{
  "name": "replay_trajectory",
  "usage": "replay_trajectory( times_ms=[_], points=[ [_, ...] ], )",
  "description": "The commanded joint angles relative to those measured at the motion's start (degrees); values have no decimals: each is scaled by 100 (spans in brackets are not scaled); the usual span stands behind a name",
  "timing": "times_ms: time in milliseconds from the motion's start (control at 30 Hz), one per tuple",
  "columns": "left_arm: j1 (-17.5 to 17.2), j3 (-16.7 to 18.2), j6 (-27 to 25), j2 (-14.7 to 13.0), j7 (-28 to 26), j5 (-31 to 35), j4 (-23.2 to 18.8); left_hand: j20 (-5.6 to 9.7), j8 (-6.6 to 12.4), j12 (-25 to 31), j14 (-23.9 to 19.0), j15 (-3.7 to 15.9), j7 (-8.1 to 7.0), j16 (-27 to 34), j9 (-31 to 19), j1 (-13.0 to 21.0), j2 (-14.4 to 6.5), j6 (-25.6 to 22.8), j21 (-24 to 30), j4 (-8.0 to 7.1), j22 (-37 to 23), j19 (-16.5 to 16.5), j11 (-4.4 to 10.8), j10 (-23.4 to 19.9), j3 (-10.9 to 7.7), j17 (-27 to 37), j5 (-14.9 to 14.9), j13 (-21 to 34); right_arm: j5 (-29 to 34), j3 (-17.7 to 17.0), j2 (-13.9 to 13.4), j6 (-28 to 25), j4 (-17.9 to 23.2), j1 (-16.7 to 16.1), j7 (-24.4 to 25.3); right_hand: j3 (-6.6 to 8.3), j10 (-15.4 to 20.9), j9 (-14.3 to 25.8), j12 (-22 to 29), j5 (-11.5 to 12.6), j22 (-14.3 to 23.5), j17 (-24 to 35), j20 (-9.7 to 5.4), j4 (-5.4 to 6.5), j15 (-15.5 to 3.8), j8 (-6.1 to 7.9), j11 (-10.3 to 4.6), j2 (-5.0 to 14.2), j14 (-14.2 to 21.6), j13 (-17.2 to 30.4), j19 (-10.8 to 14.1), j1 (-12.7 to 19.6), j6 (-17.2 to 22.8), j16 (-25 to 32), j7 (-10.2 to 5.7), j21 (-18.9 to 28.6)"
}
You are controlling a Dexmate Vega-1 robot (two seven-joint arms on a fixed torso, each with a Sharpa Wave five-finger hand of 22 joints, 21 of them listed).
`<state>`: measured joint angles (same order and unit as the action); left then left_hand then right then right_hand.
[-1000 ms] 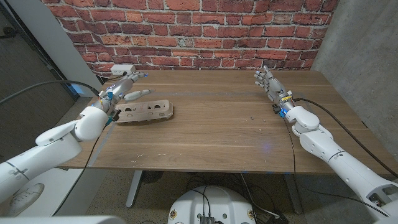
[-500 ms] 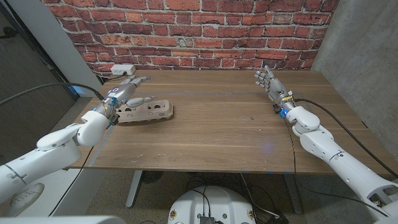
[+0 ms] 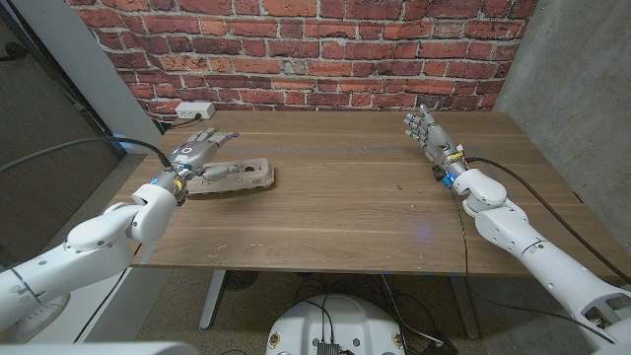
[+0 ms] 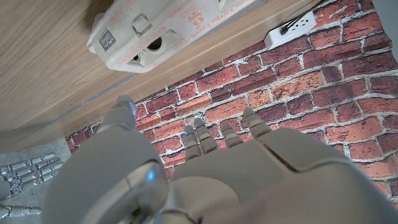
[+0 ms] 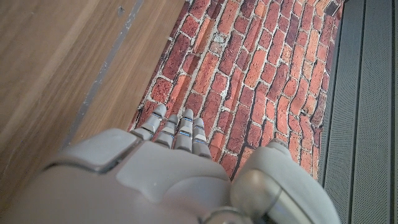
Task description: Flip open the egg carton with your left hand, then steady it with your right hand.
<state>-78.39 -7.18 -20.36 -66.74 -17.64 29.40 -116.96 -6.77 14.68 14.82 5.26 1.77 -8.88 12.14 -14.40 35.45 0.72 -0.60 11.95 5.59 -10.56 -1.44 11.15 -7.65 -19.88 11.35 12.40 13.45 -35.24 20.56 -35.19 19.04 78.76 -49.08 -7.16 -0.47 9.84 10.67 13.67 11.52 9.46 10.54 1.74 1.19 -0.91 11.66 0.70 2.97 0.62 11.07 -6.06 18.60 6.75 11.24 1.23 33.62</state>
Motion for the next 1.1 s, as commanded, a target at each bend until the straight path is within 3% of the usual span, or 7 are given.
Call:
replay_trajectory(
  times_ms=[33, 267, 533, 767, 967, 1100],
  points=[
    [-297, -193, -955, -435, 604, 383, -503, -64, -134, -54, 176, 116, 27, -37, -60, 46, 56, 505, -26, 66, -27, -139, 54, 60, 4, 46, -77, 60, -49, 8, 54, 10, -97, 42, -48, -23, 39, 16, 2, -15, 32, 8, -14, 0, -17, -20, 44, -18, 33, 13, 34, -25, 20, -8, 28, -14],
    [-466, -105, -986, -565, 485, 379, -575, -72, 48, -47, 198, 95, 83, -23, -96, -17, 178, 166, -13, 71, -27, -149, 36, 18, 79, 59, -80, 98, -101, -10, 61, 0, -98, 11, -55, -20, 39, 16, 0, -10, 32, 8, -16, 1, -23, -22, 44, -4, 36, 13, 44, -25, 21, -9, 27, -36],
    [-313, -338, -1139, -739, 741, 572, -700, 10, 167, -42, 101, 154, 81, 16, -127, -103, 406, -23, 35, 86, -23, -13, 69, -40, 228, 61, -55, 136, -166, -19, 84, 18, -155, 16, -127, -19, 29, 16, -6, -6, 33, 6, -6, -1, -21, -26, 43, 7, 38, 13, 54, -22, 15, -11, 28, -62],
    [-202, -736, -1294, -863, 1067, 654, -590, -4, 145, -121, 251, 95, 53, -44, -151, 102, 294, 130, 7, 154, -24, -74, 68, 134, 135, 57, -18, 167, -244, -63, 78, 9, -166, -18, -145, -14, 25, 17, -9, -2, 34, 5, 7, -6, -21, -28, 43, 20, 40, 13, 62, -14, 13, -12, 28, -83],
    [-256, -846, -1264, -929, 727, 743, -540, 18, 208, -114, 299, 87, 30, -55, -167, 251, 201, 40, -3, 199, -25, -104, 83, 117, 59, 56, -10, 190, -260, -72, 69, 29, -205, 1, -204, -11, 26, 17, -10, 0, 34, 4, 9, -8, -26, -31, 35, 30, 38, 13, 69, -11, 8, -15, 23, -104],
    [-227, -1072, -1465, -819, 384, 1120, -431, 33, 264, -122, 306, 102, 5, -57, -184, 473, 88, -19, 2, 273, -24, -94, 100, 145, -51, 51, -10, 214, -279, -71, 65, 22, -222, 13, -246, -11, 19, 17, -14, 1, 35, 4, 10, -7, -25, -33, 33, 37, 35, 13, 75, -12, 4, -17, 23, -117]
  ],
)
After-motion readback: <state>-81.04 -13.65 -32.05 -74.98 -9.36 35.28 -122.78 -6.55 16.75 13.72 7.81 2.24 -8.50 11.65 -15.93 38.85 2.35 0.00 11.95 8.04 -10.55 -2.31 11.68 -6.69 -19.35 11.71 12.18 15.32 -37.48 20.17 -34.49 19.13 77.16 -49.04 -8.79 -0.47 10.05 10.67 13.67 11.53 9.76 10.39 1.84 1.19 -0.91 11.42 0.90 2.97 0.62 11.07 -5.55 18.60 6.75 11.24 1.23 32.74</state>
